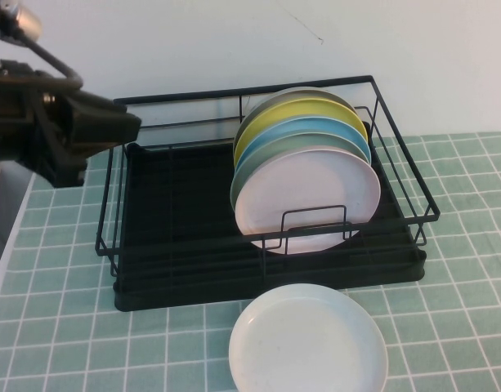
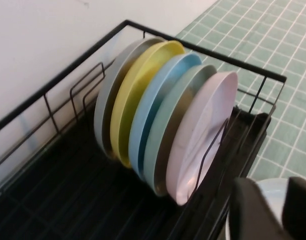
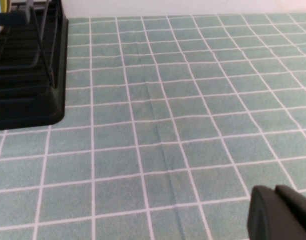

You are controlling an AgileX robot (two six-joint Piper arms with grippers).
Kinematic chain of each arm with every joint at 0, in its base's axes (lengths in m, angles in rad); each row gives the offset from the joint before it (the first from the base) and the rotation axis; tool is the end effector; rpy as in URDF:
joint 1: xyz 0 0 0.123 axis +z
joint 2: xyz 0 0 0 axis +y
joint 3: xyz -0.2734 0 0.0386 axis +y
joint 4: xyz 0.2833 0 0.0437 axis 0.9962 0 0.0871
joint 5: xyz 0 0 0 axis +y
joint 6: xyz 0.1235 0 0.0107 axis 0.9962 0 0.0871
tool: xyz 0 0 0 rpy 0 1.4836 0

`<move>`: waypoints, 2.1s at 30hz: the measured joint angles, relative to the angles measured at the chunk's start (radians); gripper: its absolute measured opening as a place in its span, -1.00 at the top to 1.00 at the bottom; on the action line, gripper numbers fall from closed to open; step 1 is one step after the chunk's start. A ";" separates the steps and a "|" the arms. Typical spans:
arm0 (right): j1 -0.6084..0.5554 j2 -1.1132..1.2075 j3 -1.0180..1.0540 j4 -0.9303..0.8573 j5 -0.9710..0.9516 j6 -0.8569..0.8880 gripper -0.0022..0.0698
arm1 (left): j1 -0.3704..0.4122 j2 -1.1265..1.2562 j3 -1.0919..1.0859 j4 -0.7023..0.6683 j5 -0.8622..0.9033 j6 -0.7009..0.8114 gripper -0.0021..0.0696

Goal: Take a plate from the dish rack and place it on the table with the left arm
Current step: Grasp the plate from the shelf

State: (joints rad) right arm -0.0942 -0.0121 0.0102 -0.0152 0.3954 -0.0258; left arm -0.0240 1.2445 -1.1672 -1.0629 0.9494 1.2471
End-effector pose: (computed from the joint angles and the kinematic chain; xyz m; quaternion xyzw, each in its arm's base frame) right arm 0.1269 -0.0127 0.1651 0.0237 0.8063 -0.0419 0.5895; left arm 0.3051 -0.0955 0.3677 0.3637 0.7500 -0.2420 0.4966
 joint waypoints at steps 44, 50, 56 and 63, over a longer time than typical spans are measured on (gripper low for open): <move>0.000 0.000 0.000 0.003 0.000 0.000 0.95 | -0.405 0.465 -0.037 0.031 -0.503 0.074 -0.56; 0.000 0.000 0.000 0.003 0.000 0.000 0.95 | -0.405 0.503 -0.037 -0.024 -0.538 0.106 -0.56; 0.000 0.000 0.000 0.003 0.000 0.000 0.95 | -0.407 0.529 -0.059 -0.084 -0.555 0.151 -0.56; 0.000 0.000 0.000 0.003 0.000 0.000 0.95 | -0.412 0.555 -0.099 -0.123 -0.551 0.154 -0.19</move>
State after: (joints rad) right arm -0.0942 -0.0121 0.0102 -0.0119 0.3954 -0.0258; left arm -0.4355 1.7993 -1.2666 -1.1862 0.3982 1.4006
